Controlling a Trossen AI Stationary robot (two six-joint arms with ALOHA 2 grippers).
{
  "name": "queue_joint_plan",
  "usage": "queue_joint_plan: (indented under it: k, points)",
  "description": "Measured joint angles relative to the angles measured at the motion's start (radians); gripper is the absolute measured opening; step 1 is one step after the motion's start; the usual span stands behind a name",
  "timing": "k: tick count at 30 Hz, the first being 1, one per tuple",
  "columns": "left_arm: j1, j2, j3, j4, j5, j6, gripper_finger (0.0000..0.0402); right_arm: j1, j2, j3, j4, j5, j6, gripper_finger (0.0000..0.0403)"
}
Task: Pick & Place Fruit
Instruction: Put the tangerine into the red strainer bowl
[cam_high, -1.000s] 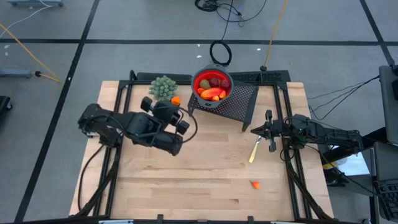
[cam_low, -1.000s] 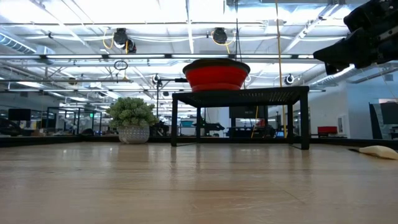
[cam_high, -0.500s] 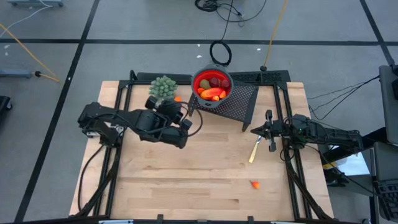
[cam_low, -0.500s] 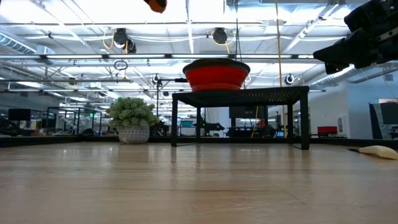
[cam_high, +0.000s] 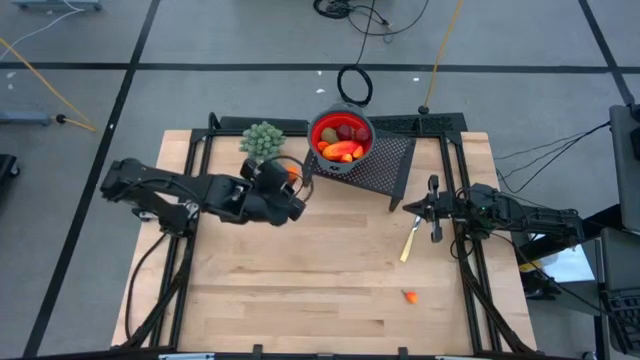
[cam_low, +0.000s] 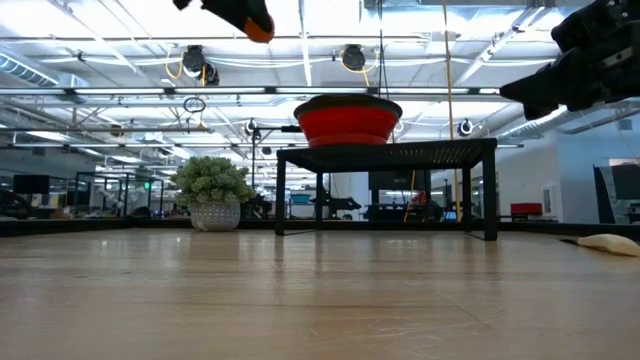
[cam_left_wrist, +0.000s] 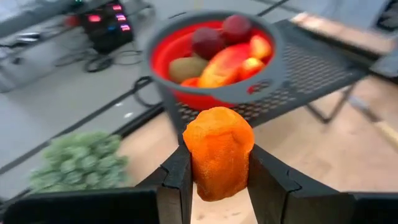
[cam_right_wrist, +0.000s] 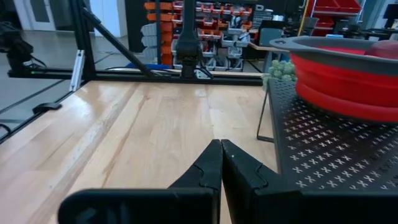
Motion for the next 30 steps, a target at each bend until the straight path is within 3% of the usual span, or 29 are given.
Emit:
queue_joint_plan:
  k: [9,17,23,30]
  points:
    - [0.087,-0.150,-0.241,0.527,0.299,0.319,0.0108,0.000,0.000,0.000,0.000,0.001,0.001,0.0000]
    - [0.211,-0.211,-0.384,0.890,0.664,0.419,0.0108,0.000,0.000,0.000,0.000,0.001,0.002,0.0000]
    - [0.316,-0.210,-0.415,1.042,0.884,0.287,0.0108,0.000,0.000,0.000,0.000,0.003,0.006,0.0000]
    - [0.407,-0.211,-0.415,1.072,0.960,-0.019,0.0108,0.000,0.000,0.000,0.000,0.004,0.009,0.0000]
